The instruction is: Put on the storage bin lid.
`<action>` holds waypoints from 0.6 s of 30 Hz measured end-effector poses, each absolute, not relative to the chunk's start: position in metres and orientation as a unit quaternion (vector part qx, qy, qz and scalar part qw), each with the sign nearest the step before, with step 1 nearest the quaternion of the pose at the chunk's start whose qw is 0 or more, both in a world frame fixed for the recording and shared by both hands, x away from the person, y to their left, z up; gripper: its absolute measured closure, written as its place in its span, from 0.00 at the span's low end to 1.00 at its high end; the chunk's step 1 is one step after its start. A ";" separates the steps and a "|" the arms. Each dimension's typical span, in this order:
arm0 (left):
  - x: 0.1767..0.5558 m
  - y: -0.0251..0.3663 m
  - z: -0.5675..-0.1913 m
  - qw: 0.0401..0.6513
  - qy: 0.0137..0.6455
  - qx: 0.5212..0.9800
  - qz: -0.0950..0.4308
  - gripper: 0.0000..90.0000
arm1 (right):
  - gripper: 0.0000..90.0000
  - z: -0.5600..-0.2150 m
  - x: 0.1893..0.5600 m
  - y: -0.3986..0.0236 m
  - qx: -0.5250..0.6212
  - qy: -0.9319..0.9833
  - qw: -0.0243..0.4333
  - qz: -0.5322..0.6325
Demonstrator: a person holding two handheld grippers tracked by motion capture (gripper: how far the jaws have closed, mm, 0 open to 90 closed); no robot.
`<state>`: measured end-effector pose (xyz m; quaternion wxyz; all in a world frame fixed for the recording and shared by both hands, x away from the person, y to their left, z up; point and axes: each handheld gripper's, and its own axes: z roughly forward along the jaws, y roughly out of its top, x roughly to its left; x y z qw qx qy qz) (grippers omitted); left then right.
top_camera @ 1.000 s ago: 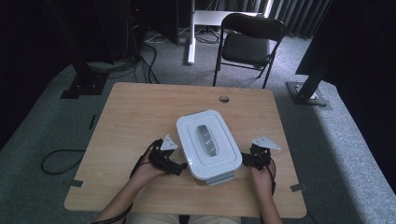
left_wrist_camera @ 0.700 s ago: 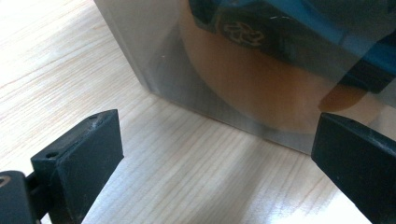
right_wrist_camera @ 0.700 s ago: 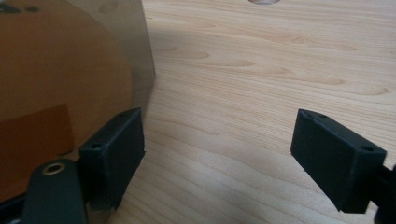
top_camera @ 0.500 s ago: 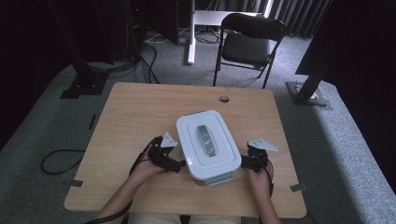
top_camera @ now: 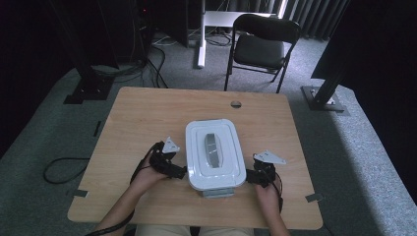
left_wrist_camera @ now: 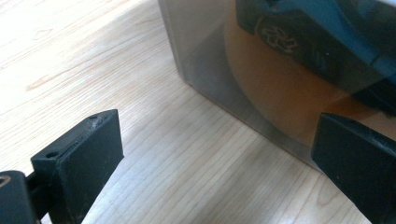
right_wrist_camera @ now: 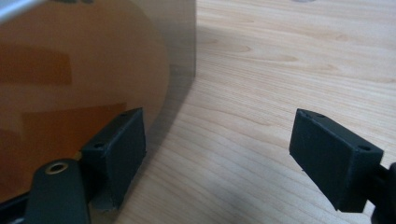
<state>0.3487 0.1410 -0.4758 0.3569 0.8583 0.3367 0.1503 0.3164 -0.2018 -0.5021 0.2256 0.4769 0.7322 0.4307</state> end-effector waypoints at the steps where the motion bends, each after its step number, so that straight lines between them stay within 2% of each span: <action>1: 0.349 0.142 -0.476 0.357 0.337 0.858 0.150 0.03 | 0.20 -0.502 0.315 -0.200 0.474 0.734 0.230 0.429; 8: 0.349 0.146 -0.475 0.355 0.339 0.857 0.155 0.03 | 0.21 -0.502 0.307 -0.193 0.474 0.734 0.243 0.422; 18: 0.348 0.150 -0.472 0.357 0.339 0.856 0.159 0.03 | 0.21 -0.504 0.301 -0.192 0.476 0.735 0.223 0.428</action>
